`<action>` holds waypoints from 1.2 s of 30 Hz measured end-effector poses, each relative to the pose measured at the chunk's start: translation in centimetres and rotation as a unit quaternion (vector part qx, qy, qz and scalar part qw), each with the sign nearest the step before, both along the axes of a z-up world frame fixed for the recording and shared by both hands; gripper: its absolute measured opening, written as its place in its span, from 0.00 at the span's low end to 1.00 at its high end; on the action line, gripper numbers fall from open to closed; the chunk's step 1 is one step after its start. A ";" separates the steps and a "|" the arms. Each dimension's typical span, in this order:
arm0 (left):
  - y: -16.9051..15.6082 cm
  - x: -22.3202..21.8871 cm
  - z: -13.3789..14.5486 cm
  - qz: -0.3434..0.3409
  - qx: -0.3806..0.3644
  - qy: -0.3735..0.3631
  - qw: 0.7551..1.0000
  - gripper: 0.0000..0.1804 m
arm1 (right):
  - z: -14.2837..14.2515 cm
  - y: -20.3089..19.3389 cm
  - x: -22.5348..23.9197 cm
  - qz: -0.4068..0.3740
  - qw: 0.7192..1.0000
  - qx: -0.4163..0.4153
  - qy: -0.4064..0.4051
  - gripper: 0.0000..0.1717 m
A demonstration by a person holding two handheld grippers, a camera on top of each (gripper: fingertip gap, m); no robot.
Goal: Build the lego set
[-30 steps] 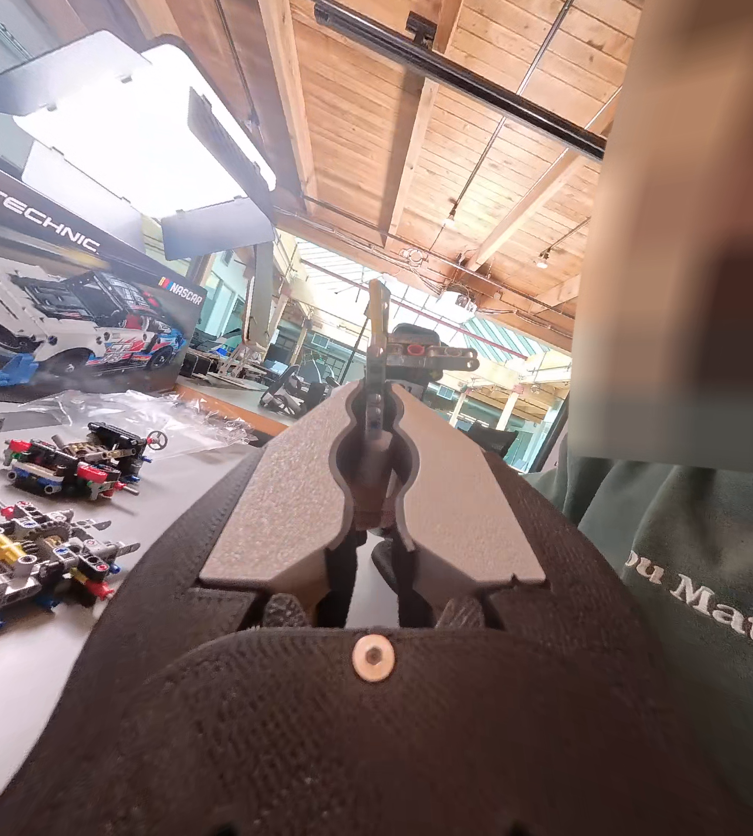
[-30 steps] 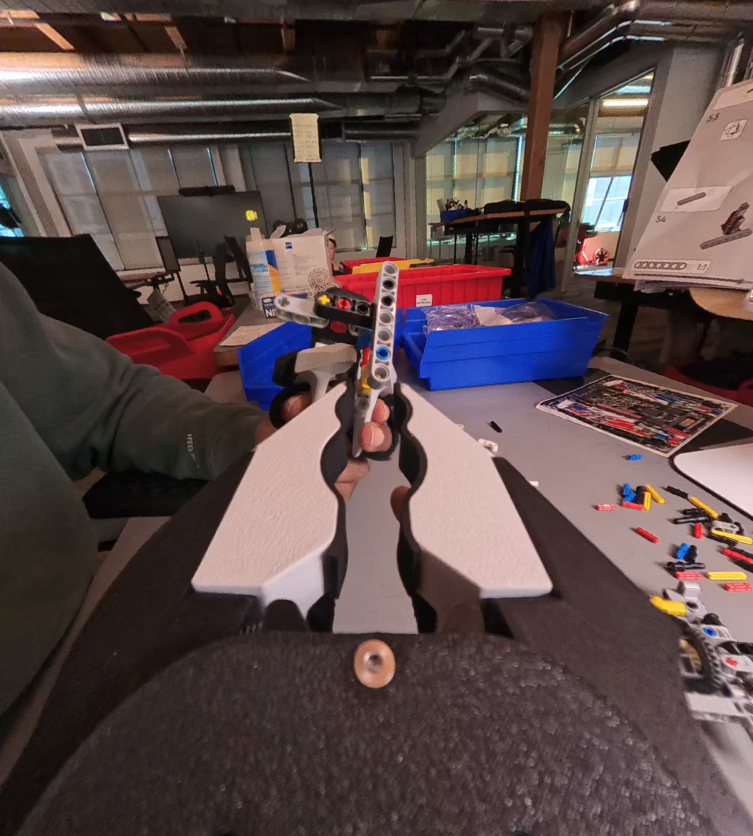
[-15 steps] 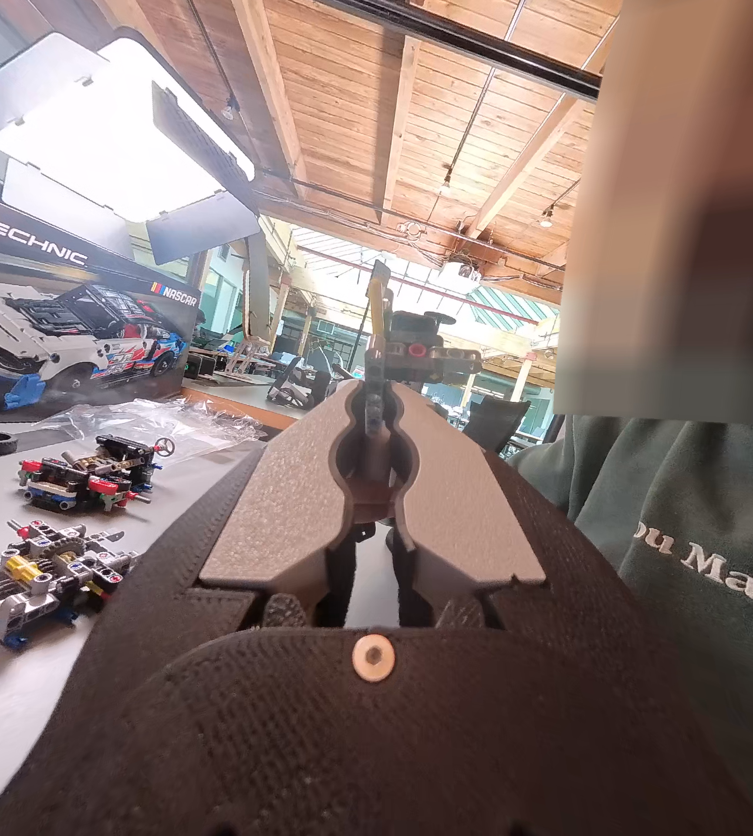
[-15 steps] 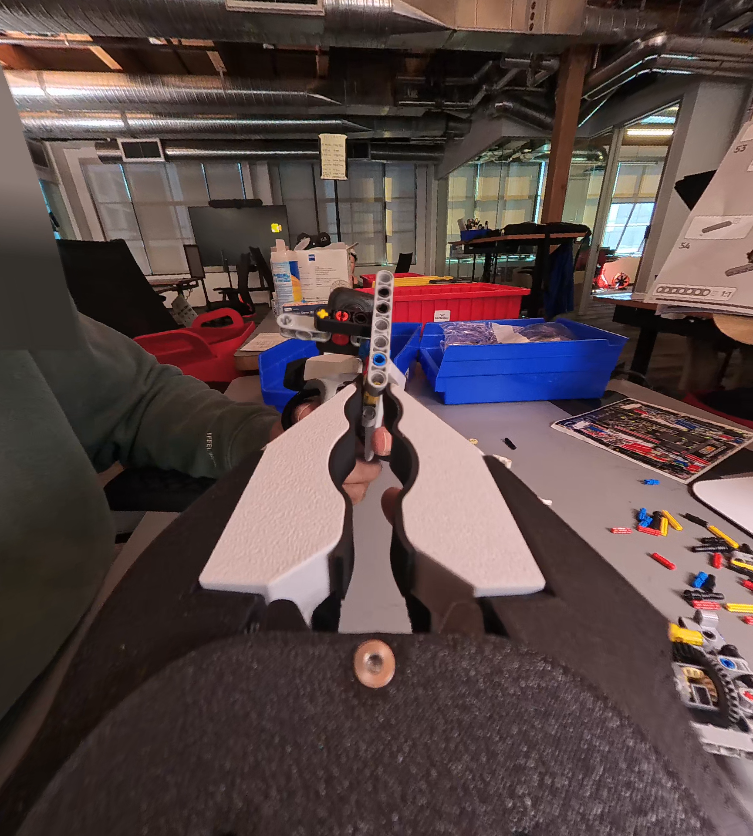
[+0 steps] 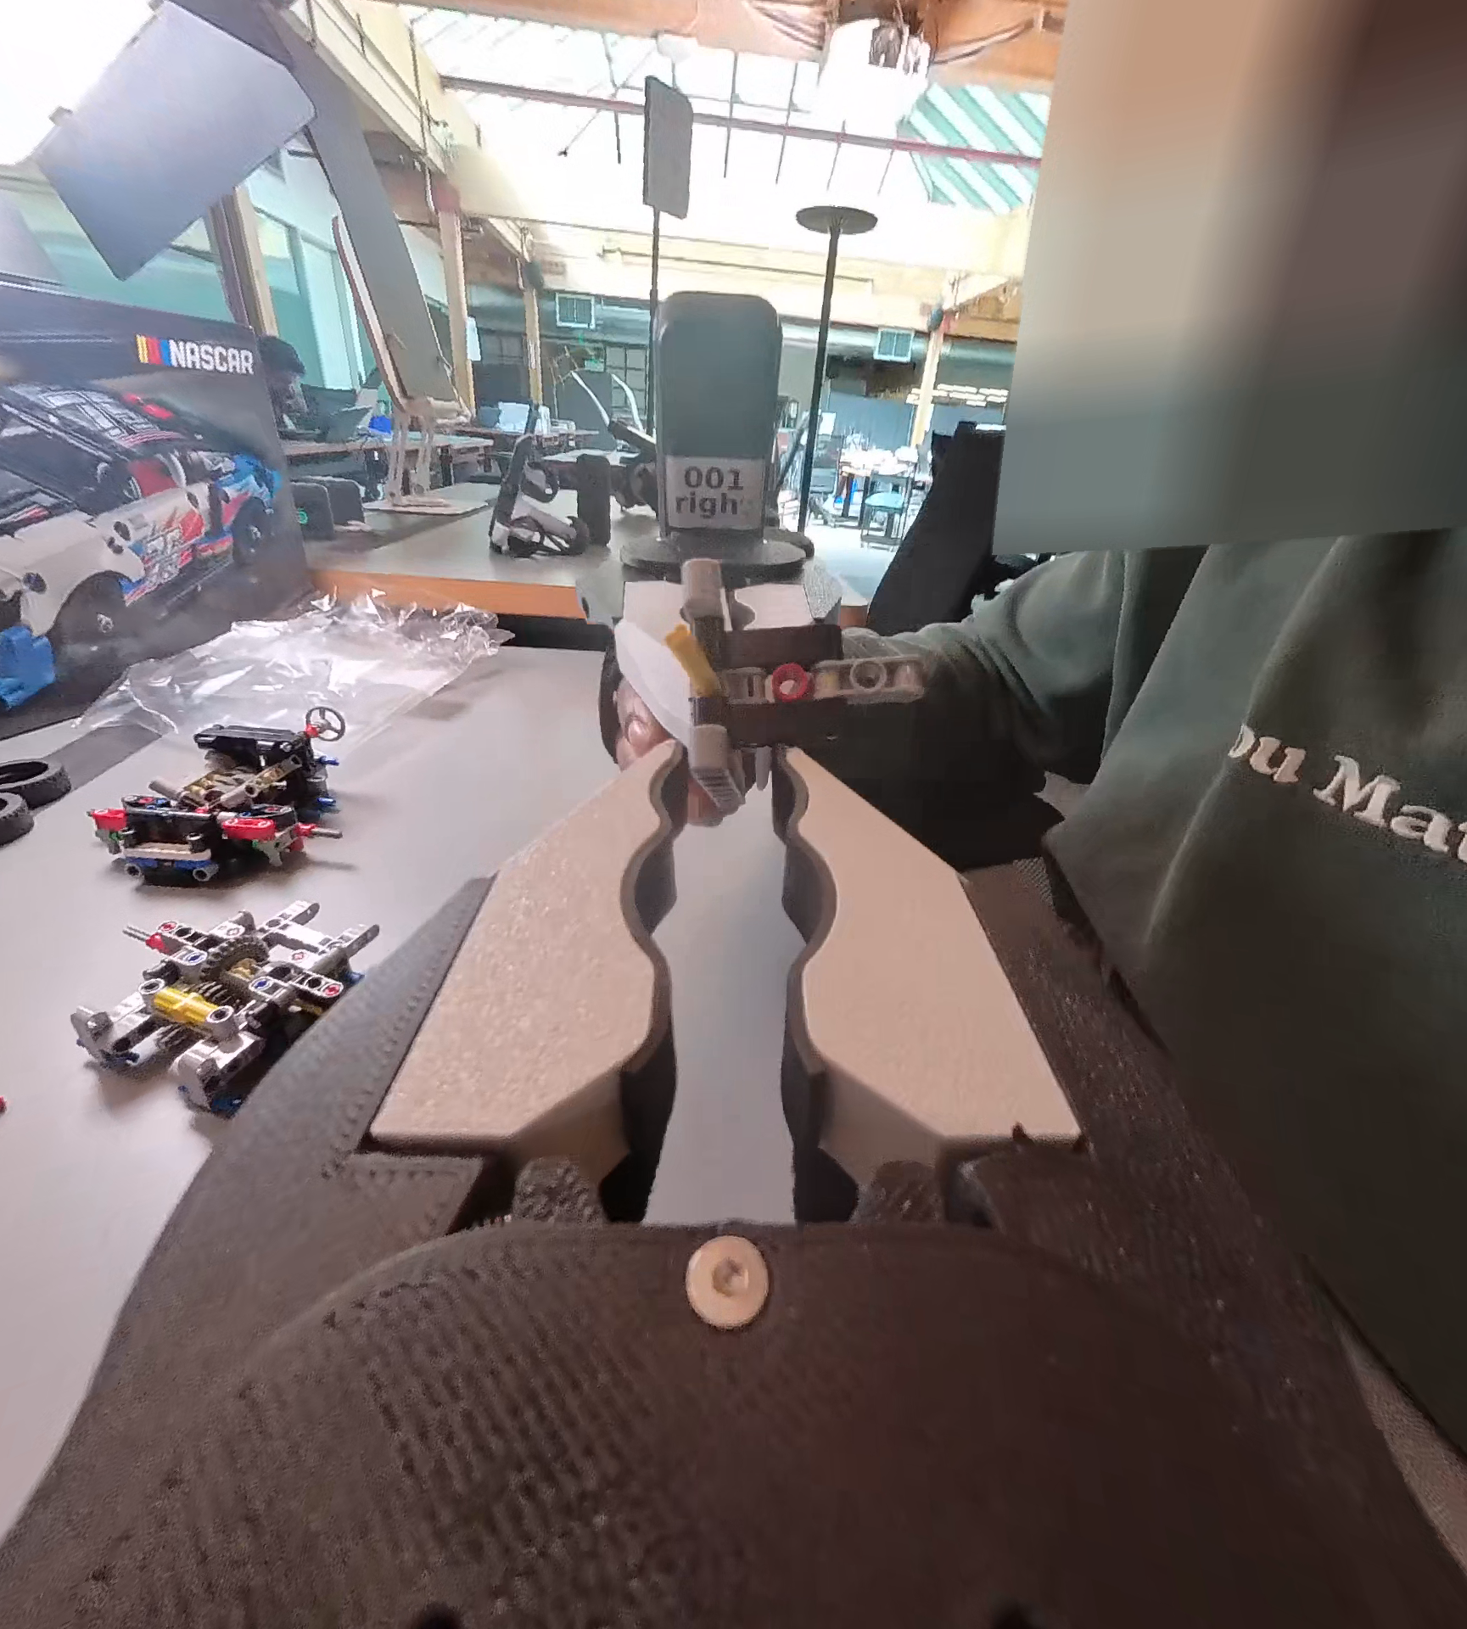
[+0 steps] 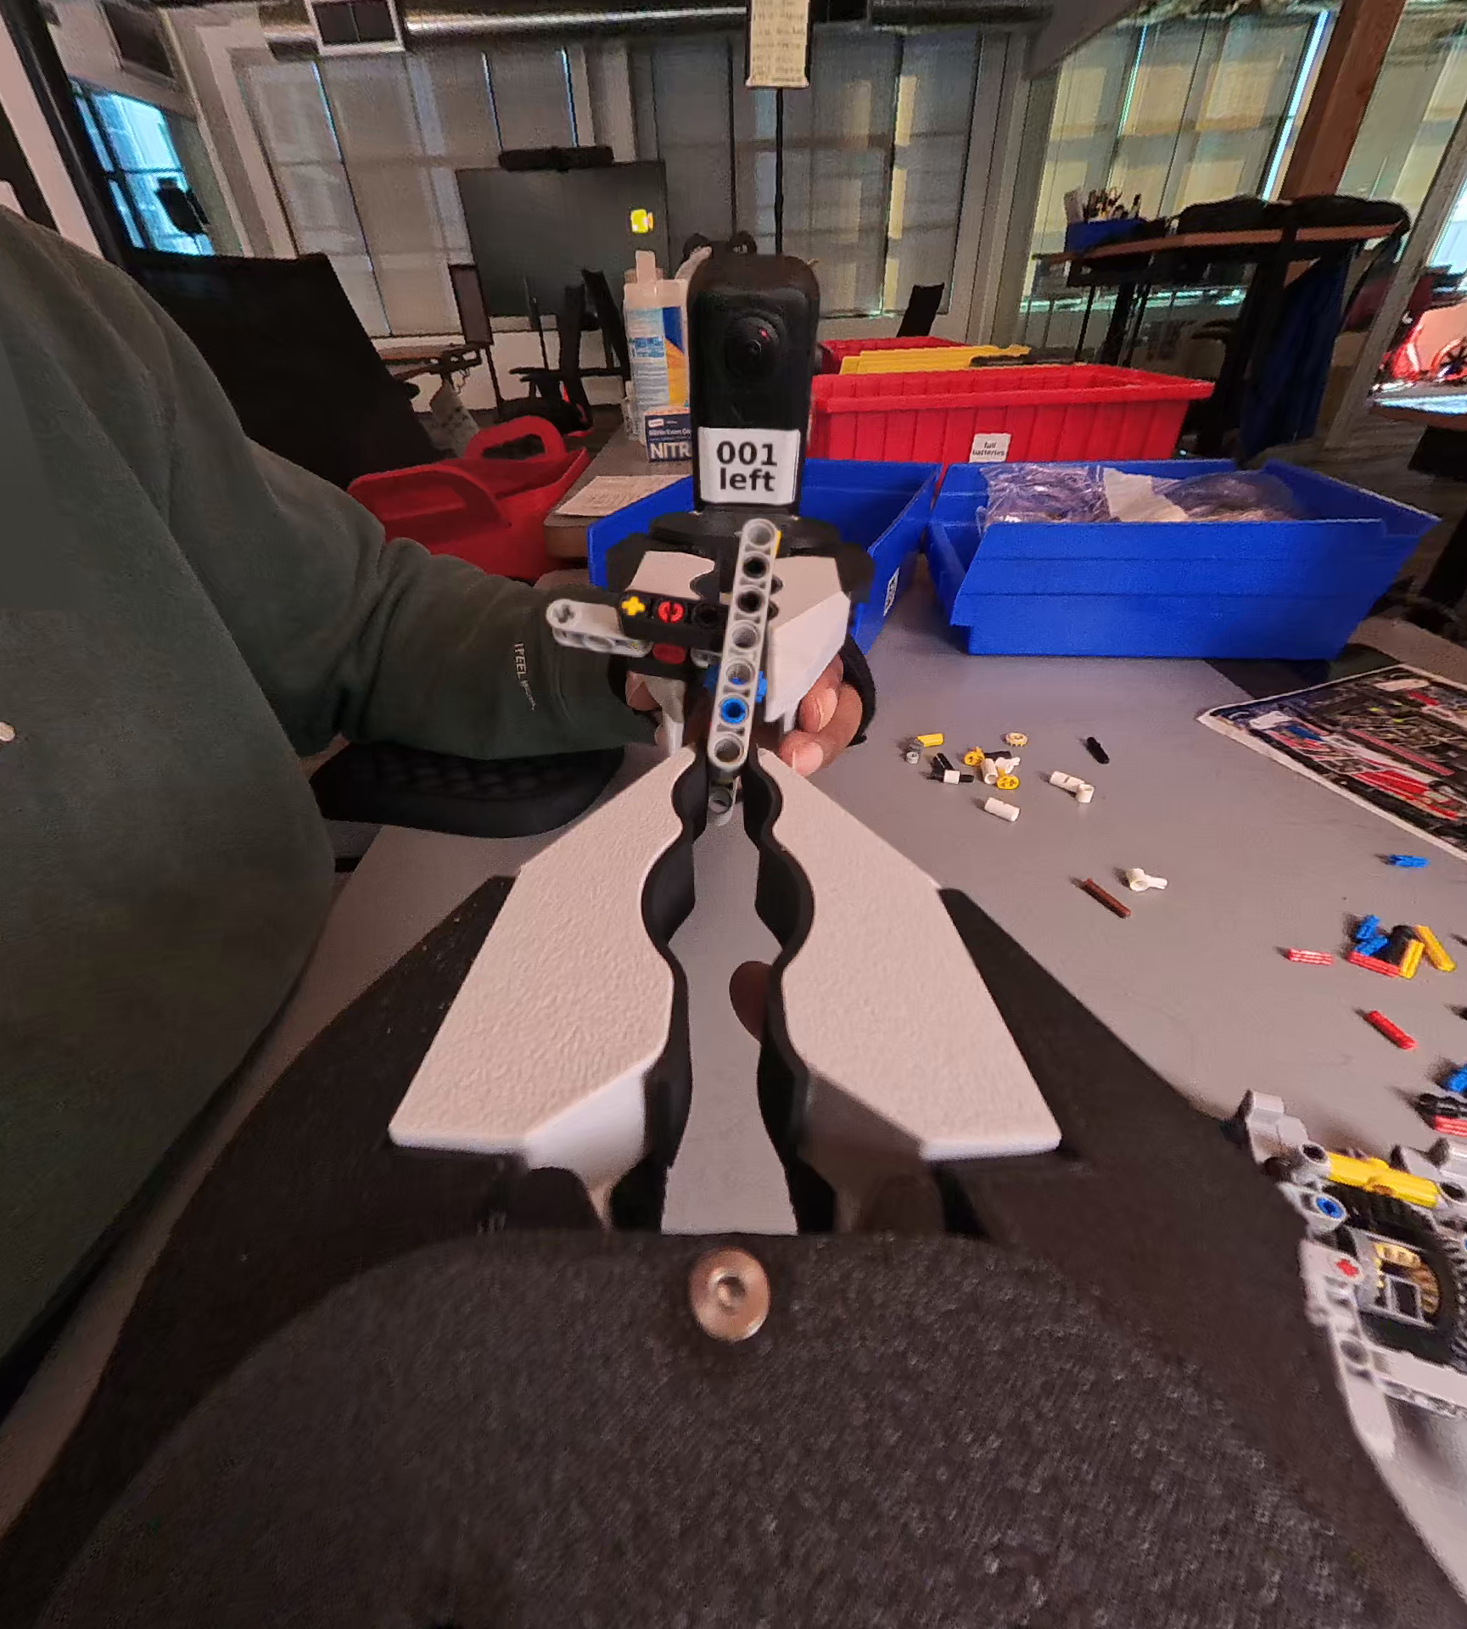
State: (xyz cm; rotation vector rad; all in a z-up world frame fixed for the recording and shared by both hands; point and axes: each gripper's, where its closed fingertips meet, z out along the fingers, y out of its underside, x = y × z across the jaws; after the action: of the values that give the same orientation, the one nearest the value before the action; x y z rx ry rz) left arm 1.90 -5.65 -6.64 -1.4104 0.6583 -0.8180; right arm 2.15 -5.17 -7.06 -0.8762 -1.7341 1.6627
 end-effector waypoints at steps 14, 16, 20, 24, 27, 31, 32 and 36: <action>1.6 -1.6 -0.1 0.124 0.054 0.034 0.990 0.03 | 0.1 1.7 -1.7 -0.081 0.995 -0.053 -0.020 0.03; 1.8 -1.7 0.0 0.141 0.066 0.039 0.987 0.03 | 0.2 1.9 -1.8 -0.088 0.994 -0.065 -0.023 0.03; 1.9 -1.6 -0.1 0.146 0.069 0.042 0.986 0.04 | 0.2 2.0 -1.8 -0.090 0.993 -0.068 -0.028 0.03; 2.0 -1.7 -0.1 0.158 0.073 0.043 0.984 0.04 | 0.2 2.2 -1.8 -0.094 0.992 -0.076 -0.032 0.03; 2.1 -1.7 -0.1 0.164 0.073 0.044 0.983 0.04 | 0.2 2.3 -1.8 -0.097 0.992 -0.078 -0.035 0.03; 2.2 -1.6 -0.1 0.150 0.051 0.016 0.987 0.03 | 0.2 2.3 -1.8 -0.089 0.992 -0.079 -0.038 0.04; 2.1 -1.6 -0.1 0.138 0.039 -0.004 0.990 0.03 | 0.3 2.2 -1.7 -0.082 0.993 -0.079 -0.033 0.04; 1.9 -1.3 0.1 0.090 -0.004 -0.077 0.993 0.03 | 0.7 2.1 -1.5 -0.072 0.995 -0.075 -0.008 0.04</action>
State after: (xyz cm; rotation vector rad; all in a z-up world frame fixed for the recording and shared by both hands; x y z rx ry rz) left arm 0.64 -3.72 -6.55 -1.3758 0.4037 -0.7784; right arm 0.68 -3.11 -6.40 -1.0610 -1.5330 1.7082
